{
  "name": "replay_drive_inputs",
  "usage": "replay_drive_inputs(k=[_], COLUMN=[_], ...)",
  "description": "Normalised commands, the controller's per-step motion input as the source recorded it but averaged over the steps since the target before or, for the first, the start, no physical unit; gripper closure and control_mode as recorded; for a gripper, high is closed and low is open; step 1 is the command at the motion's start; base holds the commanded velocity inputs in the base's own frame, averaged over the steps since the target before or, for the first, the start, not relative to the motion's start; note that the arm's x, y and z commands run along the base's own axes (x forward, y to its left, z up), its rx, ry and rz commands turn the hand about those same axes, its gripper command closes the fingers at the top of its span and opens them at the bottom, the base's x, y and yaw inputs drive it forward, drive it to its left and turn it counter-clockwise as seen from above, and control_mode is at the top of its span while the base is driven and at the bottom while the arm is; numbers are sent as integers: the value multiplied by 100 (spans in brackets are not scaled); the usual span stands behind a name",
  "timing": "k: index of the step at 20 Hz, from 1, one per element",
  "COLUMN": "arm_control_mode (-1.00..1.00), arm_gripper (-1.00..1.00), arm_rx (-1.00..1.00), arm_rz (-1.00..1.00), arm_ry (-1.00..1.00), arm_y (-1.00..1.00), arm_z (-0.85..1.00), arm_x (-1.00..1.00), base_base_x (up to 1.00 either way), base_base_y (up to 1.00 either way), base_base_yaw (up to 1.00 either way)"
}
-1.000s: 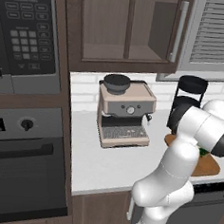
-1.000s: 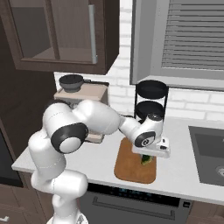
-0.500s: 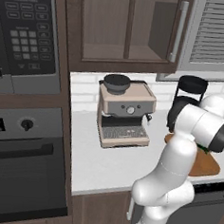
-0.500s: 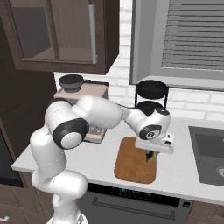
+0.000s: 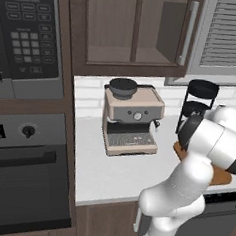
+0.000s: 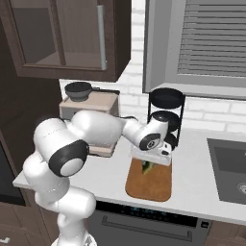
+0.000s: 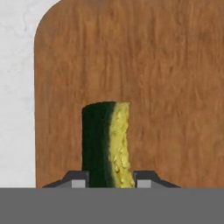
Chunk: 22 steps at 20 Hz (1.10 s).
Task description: Pick up the sponge from the counter and clean the cutting board by briefly scrubbing or pressing down on the cutting board. Once finished, release the sponge.
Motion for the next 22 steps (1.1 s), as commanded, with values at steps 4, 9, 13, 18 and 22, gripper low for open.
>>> replay_drive_inputs(k=[4,9,13,18,22], arm_control_mode=[-100,-100,-100,-100,-100], arm_gripper=[100,100,100,100,100], arm_rx=[0,0,0,0,0], arm_rz=[0,-1,-5,-3,-1], arm_ry=[0,0,0,0,0], arm_y=[70,18,-35,-58,-67], arm_z=[-15,-2,0,0,-6], arm_x=[0,8,37,34,19], base_base_x=[0,0,0,0,0], base_base_y=[0,0,0,0,0], base_base_yaw=[0,0,0,0,0])
